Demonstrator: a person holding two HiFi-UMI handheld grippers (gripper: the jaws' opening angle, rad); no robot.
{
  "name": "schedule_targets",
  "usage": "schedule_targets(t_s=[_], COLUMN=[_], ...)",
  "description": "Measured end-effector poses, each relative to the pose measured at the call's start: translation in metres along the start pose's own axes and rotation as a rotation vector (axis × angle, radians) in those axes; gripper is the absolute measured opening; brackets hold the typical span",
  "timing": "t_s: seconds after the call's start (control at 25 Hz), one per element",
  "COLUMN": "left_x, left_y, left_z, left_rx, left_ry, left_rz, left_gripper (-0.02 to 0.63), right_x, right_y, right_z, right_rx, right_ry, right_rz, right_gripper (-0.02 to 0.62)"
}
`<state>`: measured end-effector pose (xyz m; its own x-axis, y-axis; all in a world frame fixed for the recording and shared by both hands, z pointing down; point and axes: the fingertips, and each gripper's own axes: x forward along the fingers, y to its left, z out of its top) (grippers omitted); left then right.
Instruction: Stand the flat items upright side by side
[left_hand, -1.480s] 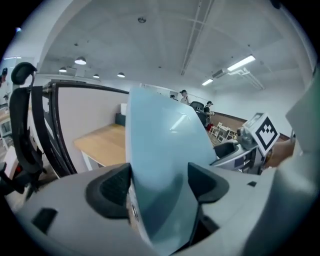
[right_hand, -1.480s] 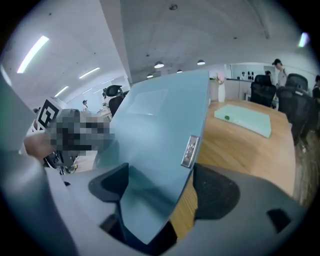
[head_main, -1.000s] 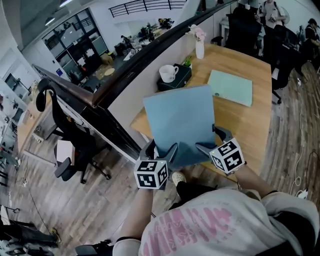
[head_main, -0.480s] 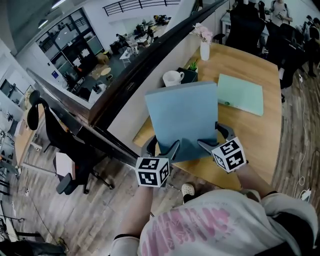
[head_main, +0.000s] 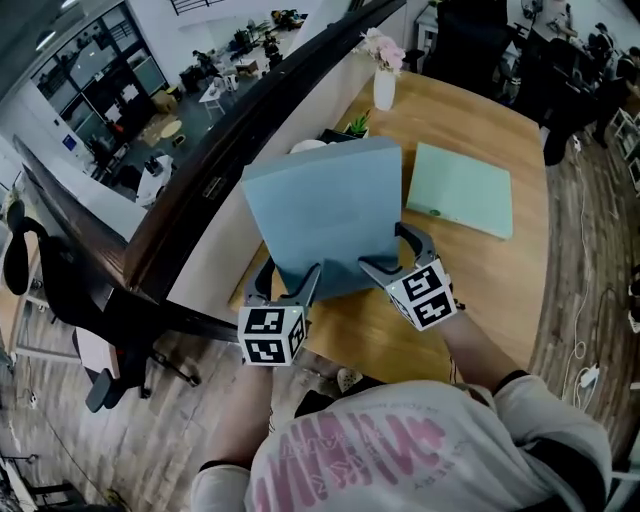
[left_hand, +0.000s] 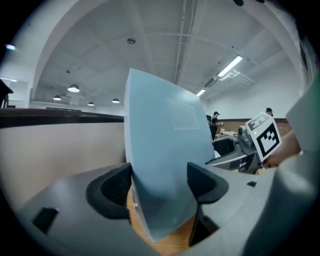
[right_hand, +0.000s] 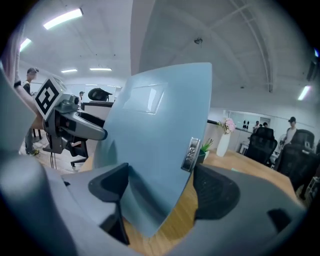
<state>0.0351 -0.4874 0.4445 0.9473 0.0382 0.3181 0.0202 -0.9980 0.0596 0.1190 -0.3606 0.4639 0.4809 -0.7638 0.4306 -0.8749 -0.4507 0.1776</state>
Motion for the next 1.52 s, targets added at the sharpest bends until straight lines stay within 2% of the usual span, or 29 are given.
schedule_targets(t_s=[0.08, 0.16, 0.28, 0.52, 0.64, 0.8, 0.96, 1.36, 1.52], left_x=[0.012, 0.023, 0.037, 0.067, 0.071, 0.078, 0.078, 0.073, 0.067], left_y=[0.005, 0.008, 0.009, 0.008, 0.001, 0.002, 0.004, 0.004, 0.006], left_z=[0.002, 0.006, 0.008, -0.001, -0.010, -0.007, -0.010, -0.014, -0.010], left_rx=[-0.034, -0.034, -0.004, 0.052, 0.093, 0.077, 0.142, 0.109, 0.074], left_ry=[-0.026, -0.047, -0.055, -0.047, -0.027, -0.033, -0.018, 0.021, 0.004], left_rz=[0.008, 0.008, -0.015, 0.004, -0.009, -0.011, 0.000, -0.039, -0.029], left_gripper=[0.330, 0.328, 0.331, 0.331, 0.331, 0.331, 0.308, 0.316, 0.325], right_x=[0.009, 0.016, 0.024, 0.040, 0.043, 0.045, 0.044, 0.041, 0.038], right_y=[-0.008, -0.017, -0.029, -0.051, -0.055, -0.062, -0.062, -0.064, -0.065], right_z=[0.001, 0.004, 0.003, -0.010, -0.025, -0.029, -0.030, -0.030, -0.030], right_rx=[-0.022, -0.039, -0.053, -0.084, -0.086, -0.083, -0.075, -0.056, -0.028], right_ry=[0.012, 0.013, 0.005, -0.006, 0.027, 0.030, 0.041, 0.058, 0.063], right_rz=[-0.027, -0.047, -0.080, -0.158, -0.174, -0.187, -0.209, -0.251, -0.263], right_gripper=[0.411, 0.411, 0.411, 0.411, 0.408, 0.403, 0.408, 0.419, 0.420])
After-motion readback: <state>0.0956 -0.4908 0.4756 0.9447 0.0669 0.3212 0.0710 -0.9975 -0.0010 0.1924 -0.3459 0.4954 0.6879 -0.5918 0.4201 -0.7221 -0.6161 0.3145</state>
